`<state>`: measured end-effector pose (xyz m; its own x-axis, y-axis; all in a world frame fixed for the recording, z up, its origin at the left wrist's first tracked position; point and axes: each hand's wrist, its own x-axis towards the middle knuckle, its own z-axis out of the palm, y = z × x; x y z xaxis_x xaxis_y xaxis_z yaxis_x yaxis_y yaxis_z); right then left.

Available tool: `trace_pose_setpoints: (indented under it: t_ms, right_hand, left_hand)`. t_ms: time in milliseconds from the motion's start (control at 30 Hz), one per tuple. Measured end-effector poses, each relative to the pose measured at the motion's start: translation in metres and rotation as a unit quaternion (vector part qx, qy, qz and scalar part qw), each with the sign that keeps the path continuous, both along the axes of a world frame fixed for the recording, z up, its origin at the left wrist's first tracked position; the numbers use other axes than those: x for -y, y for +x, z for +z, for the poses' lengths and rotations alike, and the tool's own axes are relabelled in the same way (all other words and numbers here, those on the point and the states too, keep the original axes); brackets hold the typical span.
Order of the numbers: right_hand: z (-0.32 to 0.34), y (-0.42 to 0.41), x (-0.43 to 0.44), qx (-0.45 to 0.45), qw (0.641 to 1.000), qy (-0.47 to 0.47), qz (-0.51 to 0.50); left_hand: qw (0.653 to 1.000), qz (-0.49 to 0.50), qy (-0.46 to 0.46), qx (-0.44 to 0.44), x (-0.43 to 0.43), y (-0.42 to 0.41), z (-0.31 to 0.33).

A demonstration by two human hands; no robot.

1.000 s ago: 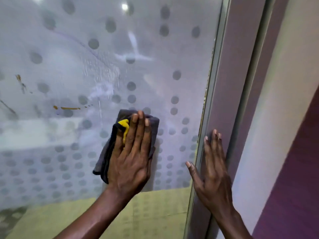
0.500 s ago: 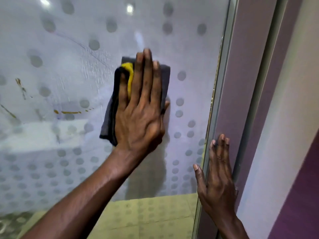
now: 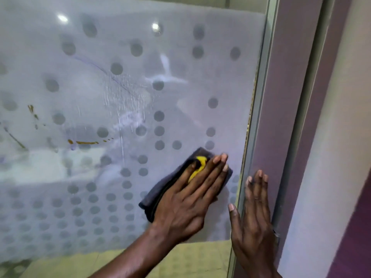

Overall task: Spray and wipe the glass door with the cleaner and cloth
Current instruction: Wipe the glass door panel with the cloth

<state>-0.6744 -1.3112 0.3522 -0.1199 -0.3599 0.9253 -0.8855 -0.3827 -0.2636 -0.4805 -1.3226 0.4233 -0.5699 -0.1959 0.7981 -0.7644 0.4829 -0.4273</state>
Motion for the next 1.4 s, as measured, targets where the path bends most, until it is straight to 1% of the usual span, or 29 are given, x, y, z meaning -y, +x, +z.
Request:
trace_pose_setpoints:
  t_ms: [67, 200, 267, 300, 400, 533, 633, 667, 733, 900, 1000, 1067, 1167, 1233, 1300, 1333, 1400]
  right_hand:
    - [0.0, 0.0, 0.0, 0.002, 1.0, -0.01, 0.001]
    - [-0.001, 0.0, -0.001, 0.009, 1.0, 0.002, -0.003]
    - [-0.001, -0.003, -0.001, 0.006, 1.0, 0.011, -0.002]
    - [0.0, -0.005, -0.001, 0.003, 1.0, 0.012, -0.003]
    - [0.001, -0.006, -0.002, 0.0, 1.0, 0.01, -0.005]
    - [0.002, -0.003, -0.003, 0.002, 1.0, 0.007, -0.01]
    - [0.003, -0.001, -0.004, 0.004, 1.0, 0.008, 0.001]
    - [0.003, 0.0, -0.004, 0.006, 1.0, 0.009, 0.005]
    - [0.004, 0.0, -0.004, 0.012, 1.0, 0.011, 0.009]
    - [0.003, -0.002, -0.004, 0.004, 1.0, 0.022, 0.001]
    - [0.002, -0.002, -0.004, 0.006, 1.0, 0.028, -0.005]
    - [0.002, -0.002, -0.004, 0.004, 1.0, 0.026, -0.001]
    - [0.002, -0.003, -0.003, -0.003, 1.0, 0.024, 0.002]
    - [0.003, -0.002, -0.004, -0.008, 1.0, 0.027, 0.002]
    - [0.005, 0.0, -0.007, -0.011, 0.999, 0.04, -0.01]
    - [0.007, 0.004, -0.009, -0.013, 0.999, 0.043, -0.02]
    - [0.014, 0.014, -0.013, -0.018, 0.999, 0.029, -0.02]
  left_hand:
    - [0.999, -0.008, -0.016, -0.026, 0.001, -0.003, 0.046]
    - [0.993, 0.013, -0.089, -0.075, 0.01, -0.008, 0.15]
    - [0.989, 0.038, -0.109, -0.09, 0.013, -0.01, 0.181]
    - [0.989, 0.045, -0.111, -0.089, 0.014, -0.01, 0.184]
    - [0.99, 0.051, -0.098, -0.086, 0.013, -0.01, 0.159]
    - [0.995, 0.032, -0.05, -0.076, 0.005, -0.008, 0.082]
    - [0.998, 0.046, -0.027, -0.038, -0.002, 0.002, 0.034]
    - [0.998, 0.046, -0.023, -0.027, -0.003, 0.005, 0.03]
    - [0.999, 0.039, -0.026, -0.009, -0.003, 0.009, 0.043]
    - [0.996, 0.028, -0.08, -0.018, 0.003, 0.008, 0.134]
    - [0.994, 0.043, -0.099, -0.017, 0.009, 0.007, 0.161]
    - [0.994, 0.04, -0.097, -0.022, 0.009, 0.008, 0.15]
    - [0.997, 0.039, -0.063, -0.028, 0.005, 0.013, 0.094]
    - [0.998, 0.058, -0.034, -0.005, -0.002, 0.019, 0.042]
    - [0.997, 0.073, -0.018, 0.031, -0.01, 0.028, 0.007]
    - [0.997, 0.07, -0.011, 0.042, -0.012, 0.032, 0.002]
    - [0.997, 0.057, -0.014, 0.043, -0.011, 0.039, 0.019]
